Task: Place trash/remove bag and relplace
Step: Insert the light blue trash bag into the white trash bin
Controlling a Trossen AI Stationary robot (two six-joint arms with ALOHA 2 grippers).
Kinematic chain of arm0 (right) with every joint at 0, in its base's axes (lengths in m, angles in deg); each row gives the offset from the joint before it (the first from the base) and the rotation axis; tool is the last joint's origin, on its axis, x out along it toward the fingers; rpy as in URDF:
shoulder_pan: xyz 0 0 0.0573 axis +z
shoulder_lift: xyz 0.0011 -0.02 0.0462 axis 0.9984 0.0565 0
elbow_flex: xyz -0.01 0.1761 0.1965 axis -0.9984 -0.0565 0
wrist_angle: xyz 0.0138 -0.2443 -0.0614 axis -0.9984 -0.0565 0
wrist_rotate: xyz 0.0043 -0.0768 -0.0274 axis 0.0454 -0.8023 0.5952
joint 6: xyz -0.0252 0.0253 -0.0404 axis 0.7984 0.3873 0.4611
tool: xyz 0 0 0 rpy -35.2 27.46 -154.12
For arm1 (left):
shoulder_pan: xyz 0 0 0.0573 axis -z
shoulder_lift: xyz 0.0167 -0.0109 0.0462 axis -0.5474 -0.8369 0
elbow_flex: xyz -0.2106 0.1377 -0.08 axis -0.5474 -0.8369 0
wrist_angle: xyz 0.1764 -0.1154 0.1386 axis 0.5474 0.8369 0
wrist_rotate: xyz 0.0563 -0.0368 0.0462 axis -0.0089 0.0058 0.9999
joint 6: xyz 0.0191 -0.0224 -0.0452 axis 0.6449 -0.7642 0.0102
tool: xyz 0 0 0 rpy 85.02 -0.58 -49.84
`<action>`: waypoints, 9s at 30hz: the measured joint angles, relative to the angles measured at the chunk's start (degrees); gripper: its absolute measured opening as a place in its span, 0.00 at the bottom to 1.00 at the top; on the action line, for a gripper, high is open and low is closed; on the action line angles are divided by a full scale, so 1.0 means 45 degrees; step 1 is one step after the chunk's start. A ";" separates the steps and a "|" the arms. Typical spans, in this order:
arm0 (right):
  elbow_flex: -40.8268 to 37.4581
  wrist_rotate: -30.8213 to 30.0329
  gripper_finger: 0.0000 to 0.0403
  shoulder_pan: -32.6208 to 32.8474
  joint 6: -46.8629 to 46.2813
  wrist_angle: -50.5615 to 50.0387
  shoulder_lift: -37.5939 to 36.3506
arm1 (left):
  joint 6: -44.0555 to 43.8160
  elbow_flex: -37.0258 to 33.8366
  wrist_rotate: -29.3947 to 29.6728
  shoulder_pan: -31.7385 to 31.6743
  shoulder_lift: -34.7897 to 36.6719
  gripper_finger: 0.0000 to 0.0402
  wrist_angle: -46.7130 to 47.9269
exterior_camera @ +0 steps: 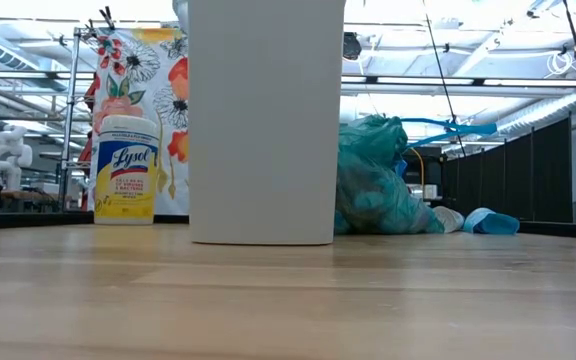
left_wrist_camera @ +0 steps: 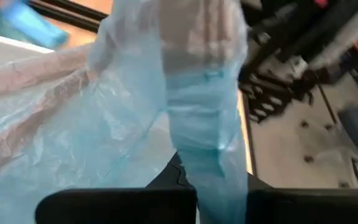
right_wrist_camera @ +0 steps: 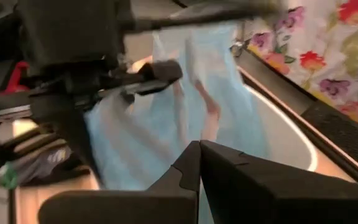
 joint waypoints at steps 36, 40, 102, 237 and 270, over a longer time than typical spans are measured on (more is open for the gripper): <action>0.0000 0.1067 0.12 -0.0029 0.0444 -0.2908 -0.1248 | -0.0139 0.1341 0.0578 0.0834 -0.0863 0.49 0.0316; 0.0000 0.1063 0.12 -0.0034 0.0530 -0.2805 -0.1248 | 0.0150 0.1707 0.1548 0.0829 -0.0640 0.49 0.0646; 0.0000 0.7677 0.12 -0.3759 0.4223 0.3083 0.1637 | -0.7452 0.3313 0.6193 0.0533 0.2075 0.41 0.9381; 0.0000 0.0125 0.00 -0.2577 0.3424 0.1167 0.0437 | -0.6435 0.3050 0.5572 -0.1473 0.0766 0.37 0.3427; 0.0010 0.0659 0.00 -0.1166 0.3956 0.1876 0.0656 | -0.7081 0.3045 0.3564 -0.2552 -0.0117 0.05 0.4749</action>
